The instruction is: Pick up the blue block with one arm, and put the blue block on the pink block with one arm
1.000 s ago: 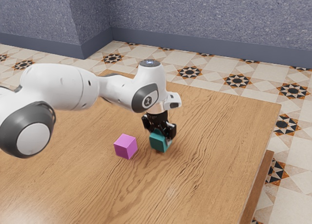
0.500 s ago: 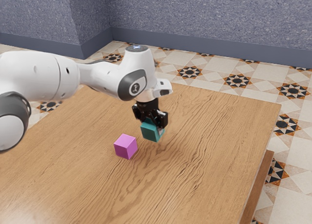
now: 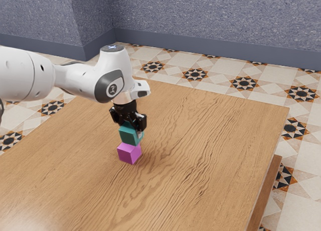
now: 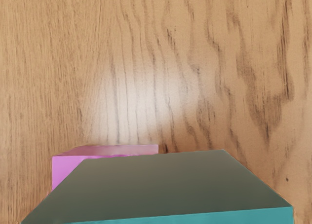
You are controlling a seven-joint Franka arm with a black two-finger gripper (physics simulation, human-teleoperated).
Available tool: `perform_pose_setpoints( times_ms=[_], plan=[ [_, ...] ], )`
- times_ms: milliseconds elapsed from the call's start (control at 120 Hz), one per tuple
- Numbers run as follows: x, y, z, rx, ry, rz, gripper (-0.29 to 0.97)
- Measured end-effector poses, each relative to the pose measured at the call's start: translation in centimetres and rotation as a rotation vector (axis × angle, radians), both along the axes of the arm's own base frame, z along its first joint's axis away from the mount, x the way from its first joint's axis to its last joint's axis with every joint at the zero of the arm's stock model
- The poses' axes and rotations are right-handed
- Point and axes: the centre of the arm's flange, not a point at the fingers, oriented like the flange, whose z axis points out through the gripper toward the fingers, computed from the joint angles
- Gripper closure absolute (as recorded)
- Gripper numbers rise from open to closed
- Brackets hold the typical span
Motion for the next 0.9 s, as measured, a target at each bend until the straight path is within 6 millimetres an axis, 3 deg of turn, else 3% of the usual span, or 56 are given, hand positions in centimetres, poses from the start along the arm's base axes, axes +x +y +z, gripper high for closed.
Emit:
perform_pose_setpoints(
  times_ms=[158, 458, 900],
  plan=[
    [-0.6, 1.7, -0.1, 0.003, -0.002, 0.005, 0.35],
    [-2.2, 2.0, -0.3, -0.002, 0.001, -0.019, 0.35],
    [-2.3, 2.4, -1.0, 0.029, 0.008, -0.082, 0.34]
  ],
)
